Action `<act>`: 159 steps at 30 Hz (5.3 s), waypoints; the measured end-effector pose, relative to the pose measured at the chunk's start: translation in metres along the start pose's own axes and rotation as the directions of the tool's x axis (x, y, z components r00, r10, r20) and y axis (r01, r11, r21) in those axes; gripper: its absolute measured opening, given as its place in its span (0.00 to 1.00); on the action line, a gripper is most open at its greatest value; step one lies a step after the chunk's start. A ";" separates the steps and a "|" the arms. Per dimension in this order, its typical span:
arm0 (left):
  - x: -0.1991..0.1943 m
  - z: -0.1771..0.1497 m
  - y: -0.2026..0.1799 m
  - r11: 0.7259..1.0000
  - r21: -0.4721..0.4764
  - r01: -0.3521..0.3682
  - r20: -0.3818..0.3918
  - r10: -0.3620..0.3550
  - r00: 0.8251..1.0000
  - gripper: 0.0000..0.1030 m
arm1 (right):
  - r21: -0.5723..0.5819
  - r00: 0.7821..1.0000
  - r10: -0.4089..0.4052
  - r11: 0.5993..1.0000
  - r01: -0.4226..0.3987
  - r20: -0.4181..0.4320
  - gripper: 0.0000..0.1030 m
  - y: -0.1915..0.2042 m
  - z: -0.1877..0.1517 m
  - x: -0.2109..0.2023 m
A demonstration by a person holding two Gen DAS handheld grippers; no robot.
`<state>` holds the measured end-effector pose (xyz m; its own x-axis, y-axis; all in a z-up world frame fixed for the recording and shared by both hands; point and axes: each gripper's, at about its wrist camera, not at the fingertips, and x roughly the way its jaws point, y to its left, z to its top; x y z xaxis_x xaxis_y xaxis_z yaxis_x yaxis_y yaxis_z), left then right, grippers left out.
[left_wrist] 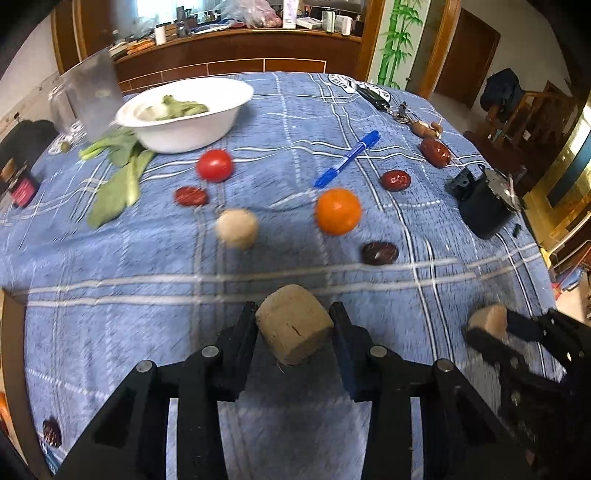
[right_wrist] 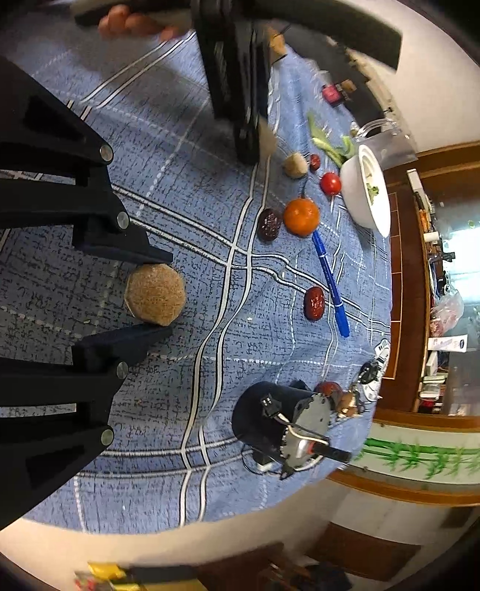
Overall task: Organize fruits
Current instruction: 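Grasp a round beige bun with the right tool while the left tool grasps a beige cube, then carry the bun and cube with both tools over the cardboard tray, then open both tools to drop the bun and cube into the tray, then move both open tools back toward the remaining items on the cloth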
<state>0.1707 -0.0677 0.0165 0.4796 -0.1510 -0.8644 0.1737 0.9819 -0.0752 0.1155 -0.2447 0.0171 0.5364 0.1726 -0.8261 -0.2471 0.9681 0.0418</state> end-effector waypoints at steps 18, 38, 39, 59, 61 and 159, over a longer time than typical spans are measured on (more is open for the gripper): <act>-0.117 -0.125 0.074 1.000 -0.030 0.010 0.051 -0.008 0.999 0.37 | 0.041 0.998 -0.007 0.999 0.004 0.056 0.33 0.063 -0.042 -0.079; -0.189 -0.162 0.172 0.983 -0.172 -0.058 0.163 0.086 0.983 0.37 | -0.106 0.995 0.094 0.990 -0.089 0.043 0.33 0.204 -0.020 -0.074; -0.192 -0.163 0.178 0.981 -0.185 -0.061 0.167 0.092 0.982 0.37 | -0.114 0.994 0.099 0.989 -0.093 0.043 0.33 0.209 -0.019 -0.073; -0.226 -0.216 0.296 0.886 -0.422 -0.191 0.130 0.268 0.955 0.37 | -0.330 0.955 0.297 0.902 -0.277 0.008 0.34 0.347 0.027 -0.050; -0.226 -0.223 0.307 0.872 -0.446 -0.201 0.115 0.278 0.954 0.37 | -0.353 0.949 0.315 0.888 -0.295 0.000 0.34 0.361 0.031 -0.047; -0.122 -0.104 0.121 0.972 -0.119 -0.201 0.052 0.208 0.977 0.66 | 0.110 0.997 0.046 0.993 -0.052 0.058 0.55 0.039 0.052 0.007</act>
<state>0.0438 0.0816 0.0610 0.5497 0.0509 -0.8338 -0.0298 0.9987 0.0413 0.1520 -0.1967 0.0421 0.5701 0.2270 -0.7896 -0.1842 0.9719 0.1464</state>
